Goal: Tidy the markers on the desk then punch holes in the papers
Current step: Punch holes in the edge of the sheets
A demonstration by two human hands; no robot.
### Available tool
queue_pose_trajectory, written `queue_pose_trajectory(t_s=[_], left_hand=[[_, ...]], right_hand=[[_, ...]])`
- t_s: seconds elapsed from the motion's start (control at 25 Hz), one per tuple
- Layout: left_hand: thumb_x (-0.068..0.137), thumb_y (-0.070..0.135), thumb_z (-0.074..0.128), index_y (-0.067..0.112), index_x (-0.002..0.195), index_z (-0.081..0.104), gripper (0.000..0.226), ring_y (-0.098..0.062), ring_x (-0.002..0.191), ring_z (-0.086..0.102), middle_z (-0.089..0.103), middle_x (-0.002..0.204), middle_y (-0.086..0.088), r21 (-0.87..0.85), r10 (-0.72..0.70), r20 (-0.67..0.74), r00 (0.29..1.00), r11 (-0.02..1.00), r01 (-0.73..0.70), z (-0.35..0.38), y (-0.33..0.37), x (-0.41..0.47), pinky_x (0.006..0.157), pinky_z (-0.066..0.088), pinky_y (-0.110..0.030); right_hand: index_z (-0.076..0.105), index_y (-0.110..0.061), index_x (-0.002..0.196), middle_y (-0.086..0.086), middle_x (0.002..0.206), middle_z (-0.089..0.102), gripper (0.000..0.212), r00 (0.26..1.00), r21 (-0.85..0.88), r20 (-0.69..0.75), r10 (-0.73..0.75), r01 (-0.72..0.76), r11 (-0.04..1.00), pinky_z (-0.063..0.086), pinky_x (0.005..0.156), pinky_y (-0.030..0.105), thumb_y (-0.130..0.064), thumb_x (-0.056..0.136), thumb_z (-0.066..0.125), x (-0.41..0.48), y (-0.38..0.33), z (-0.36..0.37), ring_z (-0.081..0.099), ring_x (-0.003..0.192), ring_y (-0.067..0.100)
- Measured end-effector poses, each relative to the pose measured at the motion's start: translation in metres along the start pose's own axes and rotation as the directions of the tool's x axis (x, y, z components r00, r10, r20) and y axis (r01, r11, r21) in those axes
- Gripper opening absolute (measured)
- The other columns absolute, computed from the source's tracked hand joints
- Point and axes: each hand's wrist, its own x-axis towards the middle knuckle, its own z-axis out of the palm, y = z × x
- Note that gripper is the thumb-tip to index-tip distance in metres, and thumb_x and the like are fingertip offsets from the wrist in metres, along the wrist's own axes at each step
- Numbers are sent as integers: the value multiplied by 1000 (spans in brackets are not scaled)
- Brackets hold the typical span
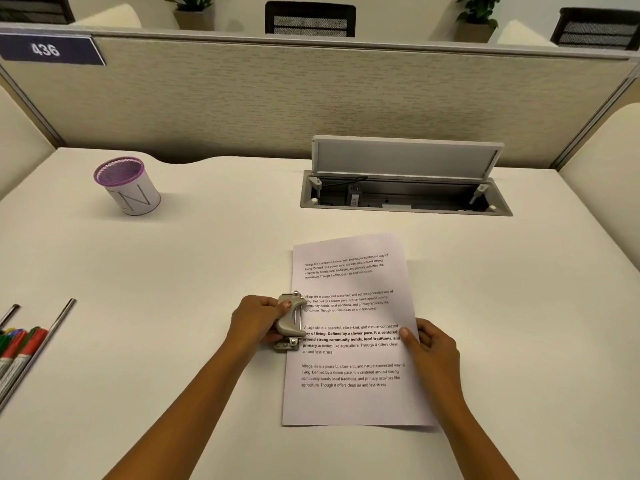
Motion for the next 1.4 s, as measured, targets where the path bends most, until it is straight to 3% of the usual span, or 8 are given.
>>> queue_pose_trajectory(t_s=[0.28, 0.48, 0.6, 0.76, 1.04, 1.16, 1.28, 1.4], left_hand=[[70, 41, 79, 18, 69, 64, 27, -23, 76, 59, 65, 77, 1, 409, 50, -162, 985, 912, 21, -8, 10, 6, 68, 41, -28], [75, 28, 77, 17, 50, 30, 54, -27, 55, 30, 33, 52, -1, 505, 19, -104, 994, 862, 37, -9, 15, 15, 54, 20, -25], [75, 17, 72, 17, 54, 32, 46, -41, 63, 40, 35, 58, -15, 590, 63, -104, 993, 807, 10, -2, 17, 21, 49, 19, -22], [73, 9, 66, 10, 58, 38, 32, -22, 57, 45, 45, 59, -7, 557, 4, -117, 993, 828, 62, 2, 18, 31, 50, 30, -22], [79, 10, 62, 10, 55, 39, 33, -20, 63, 53, 47, 54, -4, 553, -37, -116, 993, 828, 96, -1, 14, 40, 41, 32, -18], [77, 9, 61, 7, 62, 48, 20, -25, 68, 54, 53, 61, -6, 544, -19, -129, 991, 834, 87, -3, 12, 38, 53, 39, -21], [76, 11, 63, 9, 55, 44, 29, -27, 70, 54, 51, 56, -5, 535, 1, -136, 991, 842, 73, -4, 11, 34, 49, 32, -23], [74, 14, 69, 12, 54, 41, 34, -34, 85, 66, 68, 77, -15, 519, 38, -149, 988, 854, 45, -1, 12, 28, 53, 36, -24]], right_hand=[[68, -20, 104, -5, 93, 75, 16, 1000, -10, 6, 11, -10, 1000, 55, 78, 32, -20, 89, 62, 0, 1, 2, 71, 84, 12], [68, -21, 105, -6, 96, 75, 17, 1000, -10, -4, 4, -4, 1000, 55, 79, 31, -21, 90, 61, 0, 4, 3, 70, 86, 11], [67, -21, 106, -6, 96, 74, 17, 1000, -11, -19, -7, 7, 1000, 53, 72, 24, -22, 90, 61, -1, 6, 5, 70, 85, 10], [66, -21, 107, -7, 97, 73, 17, 999, -20, -42, -35, 34, 999, 52, 72, 21, -24, 91, 60, -2, 8, 7, 70, 86, 8], [66, -22, 105, -9, 94, 73, 15, 996, -31, -71, -60, 58, 998, 49, 68, 18, -25, 91, 60, -2, 12, 11, 69, 83, 6], [66, -22, 106, -9, 95, 73, 16, 995, -33, -76, -68, 66, 997, 50, 69, 19, -26, 91, 60, -1, 13, 12, 69, 85, 8], [66, -23, 105, -10, 95, 72, 15, 994, -39, -82, -78, 76, 996, 50, 70, 20, -25, 91, 60, -1, 13, 13, 69, 86, 7], [66, -22, 105, -8, 95, 73, 16, 993, -43, -81, -83, 80, 996, 50, 71, 21, -25, 91, 60, 0, 14, 12, 69, 86, 8]])
